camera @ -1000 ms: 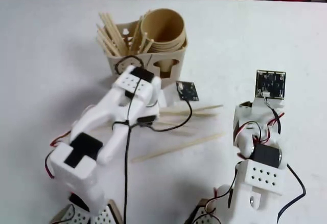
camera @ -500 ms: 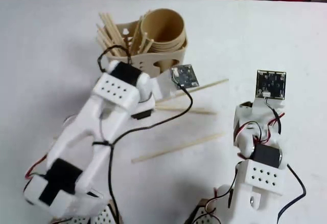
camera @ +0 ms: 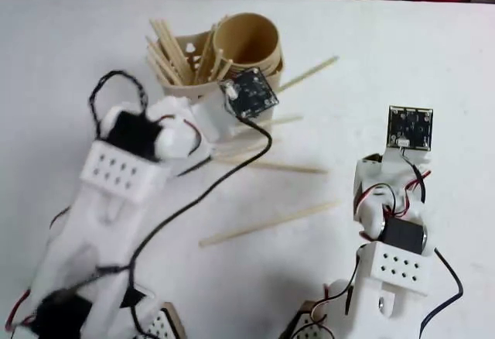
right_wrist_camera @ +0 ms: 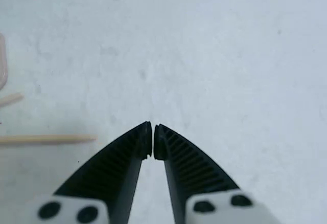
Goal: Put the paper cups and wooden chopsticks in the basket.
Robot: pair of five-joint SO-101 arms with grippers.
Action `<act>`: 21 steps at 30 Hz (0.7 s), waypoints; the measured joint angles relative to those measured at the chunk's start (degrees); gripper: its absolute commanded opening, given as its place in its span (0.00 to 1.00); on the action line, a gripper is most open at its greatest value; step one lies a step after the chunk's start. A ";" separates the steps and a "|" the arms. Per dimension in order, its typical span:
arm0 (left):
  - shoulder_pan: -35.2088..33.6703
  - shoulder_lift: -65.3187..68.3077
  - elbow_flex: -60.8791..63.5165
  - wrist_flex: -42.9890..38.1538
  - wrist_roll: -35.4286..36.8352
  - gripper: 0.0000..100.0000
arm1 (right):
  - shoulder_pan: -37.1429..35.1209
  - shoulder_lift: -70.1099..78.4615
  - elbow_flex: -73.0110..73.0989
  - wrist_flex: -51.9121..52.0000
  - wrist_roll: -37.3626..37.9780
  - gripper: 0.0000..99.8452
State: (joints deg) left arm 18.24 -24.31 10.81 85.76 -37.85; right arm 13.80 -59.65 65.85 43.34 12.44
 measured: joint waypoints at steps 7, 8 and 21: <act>-0.18 -7.12 0.00 -5.71 7.74 0.02 | 0.00 0.00 0.44 0.00 0.00 0.02; -0.09 -7.30 0.00 -6.86 8.88 0.02 | 0.00 0.00 0.70 0.00 0.00 0.02; 2.02 -7.30 -3.08 -23.74 20.48 0.02 | 0.00 -0.18 0.79 0.00 0.00 0.02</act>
State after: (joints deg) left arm 20.26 -31.60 7.74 62.02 -17.36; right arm 13.80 -59.82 66.64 43.34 12.44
